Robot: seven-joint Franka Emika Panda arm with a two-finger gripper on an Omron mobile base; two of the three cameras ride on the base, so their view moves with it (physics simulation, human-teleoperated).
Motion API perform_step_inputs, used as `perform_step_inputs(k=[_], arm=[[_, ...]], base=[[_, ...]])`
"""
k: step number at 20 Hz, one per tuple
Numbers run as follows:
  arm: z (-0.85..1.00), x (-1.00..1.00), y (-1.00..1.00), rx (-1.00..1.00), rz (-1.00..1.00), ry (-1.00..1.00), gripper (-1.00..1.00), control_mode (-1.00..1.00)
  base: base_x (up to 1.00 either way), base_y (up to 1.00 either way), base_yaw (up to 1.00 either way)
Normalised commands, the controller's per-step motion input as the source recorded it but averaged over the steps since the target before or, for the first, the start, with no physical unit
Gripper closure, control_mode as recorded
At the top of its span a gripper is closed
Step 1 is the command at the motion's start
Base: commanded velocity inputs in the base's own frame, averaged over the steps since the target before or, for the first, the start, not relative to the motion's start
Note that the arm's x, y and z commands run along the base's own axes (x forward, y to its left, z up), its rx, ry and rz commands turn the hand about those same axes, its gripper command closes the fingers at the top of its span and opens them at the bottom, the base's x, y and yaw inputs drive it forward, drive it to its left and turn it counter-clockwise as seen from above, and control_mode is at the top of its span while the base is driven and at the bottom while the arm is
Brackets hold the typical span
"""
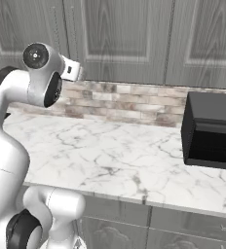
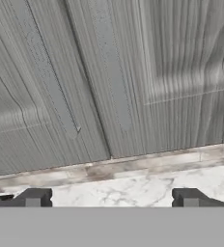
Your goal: Move the shaker and condiment bottle from the cabinet to the dining counter.
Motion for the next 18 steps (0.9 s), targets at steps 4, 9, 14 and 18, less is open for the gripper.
perform_step_inputs(k=[4, 9, 14, 18], arm=[[0.56, 0.07, -0.05, 0.0, -0.03, -0.1, -1.0, -1.0], [0.53, 0.12, -0.23, 0.0, -0.03, 0.0, -1.0, -1.0], [0.26, 0.25, -0.15, 0.01, -0.02, 0.02, -1.0, -1.0], [0.0, 0.44, 0.0, 0.0, 0.0, 0.03, -1.0, -1.0]], base=[[0.0, 0.0, 0.0], [0.0, 0.0, 0.0], [0.0, 0.0, 0.0], [0.0, 0.0, 0.0]])
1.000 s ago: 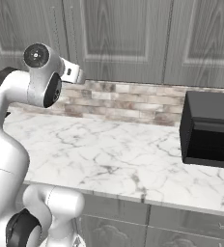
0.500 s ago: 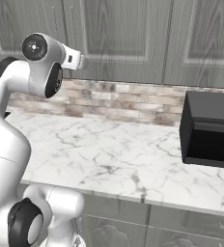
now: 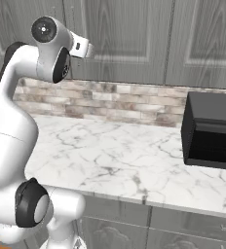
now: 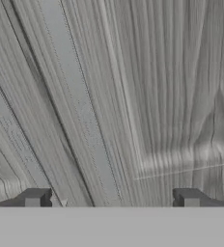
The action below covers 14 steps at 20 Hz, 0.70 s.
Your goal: Move the shaker and condiment bottle from the cabinet to the dining counter.
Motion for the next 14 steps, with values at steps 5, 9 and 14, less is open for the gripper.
perform_step_inputs(k=[5, 9, 14], arm=[[-0.01, 0.45, 0.0, 0.0, 0.0, 0.01, -1.0, -1.0], [-0.1, 0.39, 0.09, 0.0, 0.0, 0.0, -1.0, -1.0], [-0.23, 0.39, 0.15, 0.0, 0.0, 0.0, -1.0, -1.0]], base=[[0.0, 0.0, 0.0], [0.0, 0.0, 0.0], [0.0, 0.0, 0.0]])
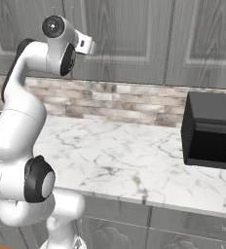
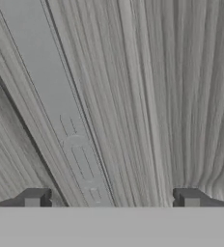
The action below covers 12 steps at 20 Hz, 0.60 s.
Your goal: Move the shaker and condiment bottle from the cabinet to the dining counter.
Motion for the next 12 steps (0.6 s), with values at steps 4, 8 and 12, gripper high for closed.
perform_step_inputs(k=[4, 8, 12], arm=[[-0.15, 0.49, 0.02, 0.03, 0.0, 0.0, -1.0, -1.0], [-0.1, 0.57, 0.0, 0.04, 0.0, 0.0, -1.0, -1.0], [-0.21, 0.57, 0.0, 0.02, 0.0, 0.0, 1.0, -1.0]], base=[[0.0, 0.0, 0.0], [0.0, 0.0, 0.0], [0.0, 0.0, 0.0]])
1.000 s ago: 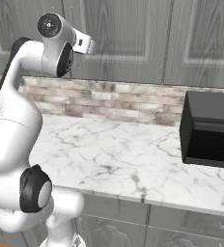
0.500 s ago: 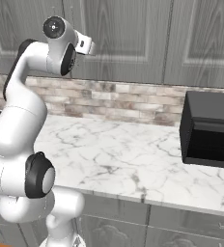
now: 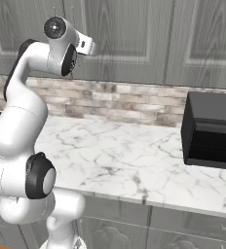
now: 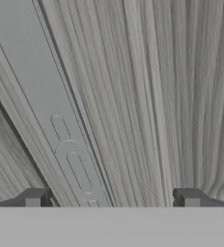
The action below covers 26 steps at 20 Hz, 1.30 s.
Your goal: Move the shaker and condiment bottle from the cabinet to the dining counter.
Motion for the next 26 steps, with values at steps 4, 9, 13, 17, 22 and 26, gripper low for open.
perform_step_inputs(k=[4, 9, 13, 17, 22, 26], arm=[[-0.3, 0.5, 0.03, 0.0, 0.0, 0.0, 1.0, -1.0], [-0.13, 0.18, 0.0, 0.0, 0.0, 0.03, 1.0, -1.0], [-0.02, 0.03, 0.0, 0.0, 0.0, 0.0, 1.0, -1.0], [-0.04, 0.01, 0.02, 0.0, 0.0, -0.01, 1.0, -1.0], [-0.13, 0.23, 0.01, 0.0, 0.0, 0.0, 1.0, -1.0], [-0.64, 0.54, -0.21, -0.01, 0.07, -0.06, 1.0, -1.0]], base=[[0.0, 0.0, 0.0], [0.0, 0.0, 0.0], [0.0, 0.0, 0.0], [0.0, 0.0, 0.0], [0.0, 0.0, 0.0], [0.0, 0.0, 0.0]])
